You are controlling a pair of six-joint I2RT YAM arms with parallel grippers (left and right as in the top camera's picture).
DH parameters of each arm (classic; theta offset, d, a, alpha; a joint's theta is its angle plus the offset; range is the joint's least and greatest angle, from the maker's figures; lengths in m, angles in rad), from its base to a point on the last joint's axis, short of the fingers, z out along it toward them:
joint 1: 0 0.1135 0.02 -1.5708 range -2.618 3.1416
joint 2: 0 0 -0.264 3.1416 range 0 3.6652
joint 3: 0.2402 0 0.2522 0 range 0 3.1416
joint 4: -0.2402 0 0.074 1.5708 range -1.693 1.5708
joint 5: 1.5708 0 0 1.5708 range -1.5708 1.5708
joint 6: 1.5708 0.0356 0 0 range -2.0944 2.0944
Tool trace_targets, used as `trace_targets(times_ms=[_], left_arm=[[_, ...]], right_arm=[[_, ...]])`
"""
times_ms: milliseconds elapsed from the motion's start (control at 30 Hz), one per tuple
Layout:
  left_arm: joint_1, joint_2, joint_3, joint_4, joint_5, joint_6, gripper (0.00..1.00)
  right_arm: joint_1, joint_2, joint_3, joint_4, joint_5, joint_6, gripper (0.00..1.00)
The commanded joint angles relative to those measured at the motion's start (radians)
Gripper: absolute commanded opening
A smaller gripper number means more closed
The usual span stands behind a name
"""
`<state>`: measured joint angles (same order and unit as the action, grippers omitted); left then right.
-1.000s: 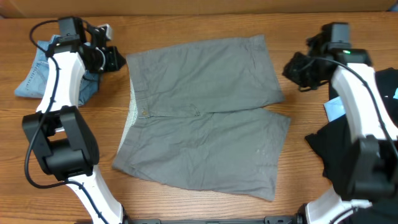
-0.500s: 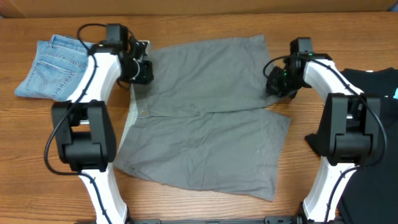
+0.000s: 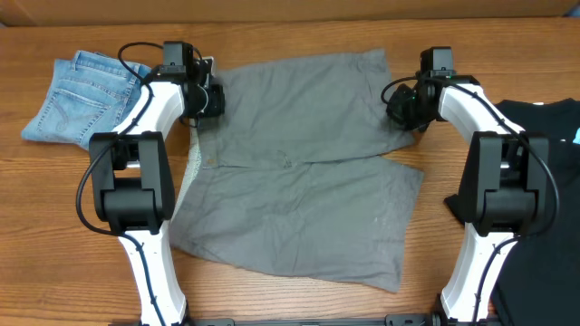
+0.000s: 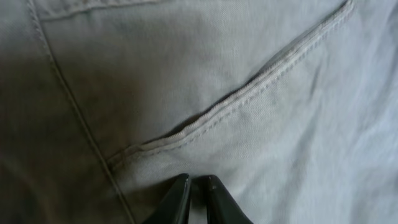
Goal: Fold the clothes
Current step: 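Move both grippers to the top corners of the flat shorts, then grasp the top waistband corners of the shorts with both grippers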
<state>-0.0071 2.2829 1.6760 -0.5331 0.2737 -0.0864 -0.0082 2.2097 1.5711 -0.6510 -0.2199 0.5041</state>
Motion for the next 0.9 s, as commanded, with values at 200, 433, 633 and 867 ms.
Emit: trace_targets(times_ms=[200,433,633,867], left_arm=[[-0.006,0.075,0.039,0.072,-0.011,-0.096,0.16],[-0.006,0.069,0.269,-0.145,-0.003,-0.031,0.41],[0.0,0.069,0.542,-0.404,-0.071,0.02,0.57],[0.057,0.077,0.615,-0.389,-0.158,-0.01,0.67]], right_arm=[[-0.022,0.113,-0.035,0.063,0.129,0.038,0.09],[-0.022,0.064,0.056,-0.043,0.021,-0.145,0.17],[-0.022,-0.094,0.129,-0.104,0.016,-0.198,0.32],[-0.022,-0.225,0.145,-0.12,0.016,-0.198,0.4]])
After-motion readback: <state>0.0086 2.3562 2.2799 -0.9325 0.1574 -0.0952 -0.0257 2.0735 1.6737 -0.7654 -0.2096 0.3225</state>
